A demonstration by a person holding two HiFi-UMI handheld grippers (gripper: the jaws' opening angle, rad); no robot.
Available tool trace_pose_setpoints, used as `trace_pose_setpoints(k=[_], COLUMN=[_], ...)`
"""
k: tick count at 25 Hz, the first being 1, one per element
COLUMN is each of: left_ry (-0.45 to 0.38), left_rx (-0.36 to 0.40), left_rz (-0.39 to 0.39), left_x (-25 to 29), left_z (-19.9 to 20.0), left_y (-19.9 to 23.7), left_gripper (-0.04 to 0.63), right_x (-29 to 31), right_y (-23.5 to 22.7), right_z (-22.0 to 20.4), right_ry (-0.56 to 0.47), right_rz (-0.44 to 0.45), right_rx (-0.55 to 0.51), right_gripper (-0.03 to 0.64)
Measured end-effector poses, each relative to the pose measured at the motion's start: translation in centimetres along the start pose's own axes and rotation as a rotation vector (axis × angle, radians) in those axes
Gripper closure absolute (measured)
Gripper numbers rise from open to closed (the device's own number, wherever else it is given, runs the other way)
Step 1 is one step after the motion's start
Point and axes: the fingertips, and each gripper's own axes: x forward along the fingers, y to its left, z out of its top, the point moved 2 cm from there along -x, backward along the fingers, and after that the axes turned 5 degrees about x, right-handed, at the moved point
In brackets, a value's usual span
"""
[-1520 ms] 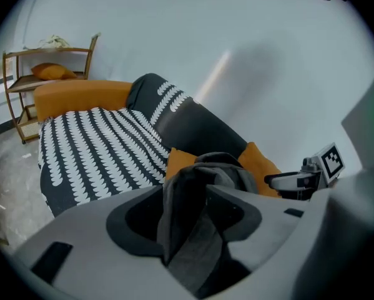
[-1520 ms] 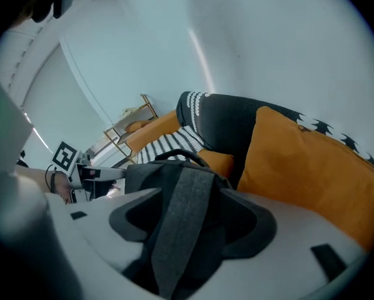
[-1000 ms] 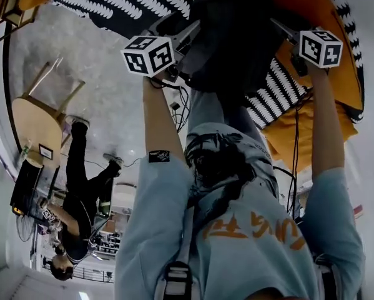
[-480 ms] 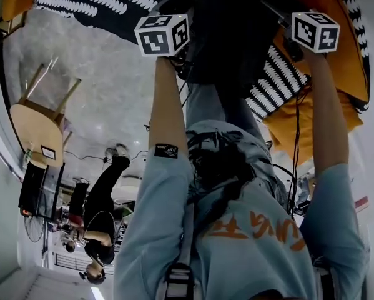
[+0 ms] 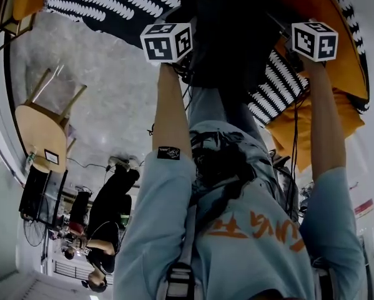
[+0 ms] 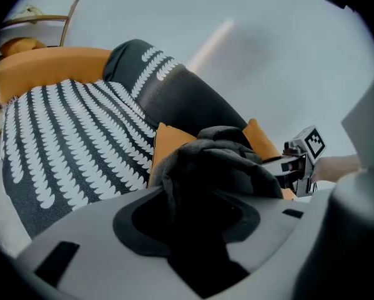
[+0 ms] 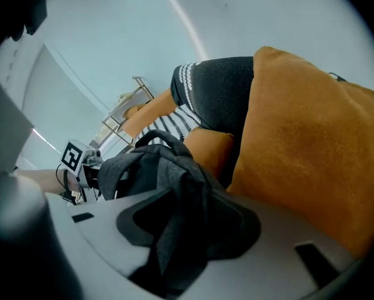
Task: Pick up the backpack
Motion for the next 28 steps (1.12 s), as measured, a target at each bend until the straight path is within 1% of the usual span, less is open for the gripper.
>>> trace_pose_setpoints(k=[7, 10, 13, 17, 19, 22, 28], left_ry=[-0.032, -0.037, -0.029, -0.041, -0.056, -0.054, -0.081], left_rx=[0.051, 0.053, 0.050, 0.080, 0.104, 0.145, 0.270], left_rz=[-0.032, -0.017, 0.011, 0.018, 0.007, -0.016, -0.033], left_x=[-3.5, -5.6, -7.4, -9.5, -10.7, -12.0, -15.3], left_z=[-0.6, -1.2, -1.7, -3.0, -3.6, -4.5, -4.5], left_y=[-2.3, -4.0, -6.1, -9.0, -10.2, -12.2, -15.9], left_gripper=[0.446, 0.455, 0.457, 0.465, 0.470, 0.480, 0.486], right_x=[-3.4, -5.7, -8.1, -11.1, -12.6, -14.7, -18.8], right_y=[2.6, 4.0, 5.0, 6.2, 7.0, 7.9, 10.2], right_z=[-1.9, -3.4, -5.2, -8.4, -9.7, -11.7, -15.2], right_ry=[-0.059, -0.108, -0.154, -0.213, -0.243, -0.281, -0.383], right_rz=[-0.005, -0.022, -0.051, -0.070, -0.079, -0.094, -0.098], right_rx=[-0.037, -0.043, -0.020, 0.032, 0.053, 0.080, 0.132], right_gripper=[0.465, 0.468, 0.469, 0.471, 0.471, 0.471, 0.476])
